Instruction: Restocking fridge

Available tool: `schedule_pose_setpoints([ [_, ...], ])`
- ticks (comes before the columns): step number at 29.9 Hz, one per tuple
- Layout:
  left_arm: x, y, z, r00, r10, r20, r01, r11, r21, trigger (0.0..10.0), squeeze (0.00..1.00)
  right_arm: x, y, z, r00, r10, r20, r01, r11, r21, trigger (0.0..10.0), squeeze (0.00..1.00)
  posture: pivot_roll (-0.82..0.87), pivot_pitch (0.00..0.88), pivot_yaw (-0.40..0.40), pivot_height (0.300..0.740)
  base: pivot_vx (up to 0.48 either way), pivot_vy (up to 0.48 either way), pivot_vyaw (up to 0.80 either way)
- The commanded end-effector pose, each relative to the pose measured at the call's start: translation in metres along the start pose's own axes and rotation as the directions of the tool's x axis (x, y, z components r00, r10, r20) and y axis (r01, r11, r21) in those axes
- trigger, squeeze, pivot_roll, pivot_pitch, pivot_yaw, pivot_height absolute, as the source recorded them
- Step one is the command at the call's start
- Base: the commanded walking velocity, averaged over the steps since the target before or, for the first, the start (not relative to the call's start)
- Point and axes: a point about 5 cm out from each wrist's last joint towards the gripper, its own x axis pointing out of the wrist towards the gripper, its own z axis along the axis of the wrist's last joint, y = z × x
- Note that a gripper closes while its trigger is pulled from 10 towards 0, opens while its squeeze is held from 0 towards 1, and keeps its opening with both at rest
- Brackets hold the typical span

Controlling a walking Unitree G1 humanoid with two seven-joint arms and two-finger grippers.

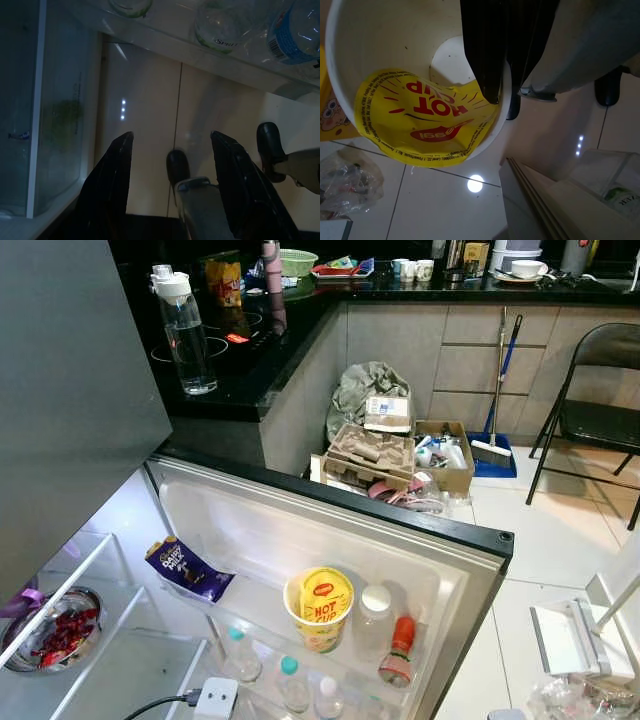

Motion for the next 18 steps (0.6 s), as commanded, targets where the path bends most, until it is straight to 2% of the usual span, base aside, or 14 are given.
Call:
schedule_pose_setpoints([
  [1,-0.002,0.001,-0.010,1.000,0.012,-0.025,-0.012,1.000,-0.025,10.0,0.00,-0.002,-0.001,-0.010,1.000,-0.005,-0.031,0.005,1.000,0.006,10.0,0.00,-0.14,0.122,0.037,0.740,0.000,-0.296,0.00],
  [18,-0.003,0.005,-0.009,1.000,0.025,-0.016,-0.026,0.998,-0.054,10.0,0.00,-0.001,-0.010,0.002,1.000,0.003,-0.008,-0.003,1.000,-0.018,10.0,0.00,-0.14,0.112,0.021,0.740,0.000,-0.382,0.00],
])
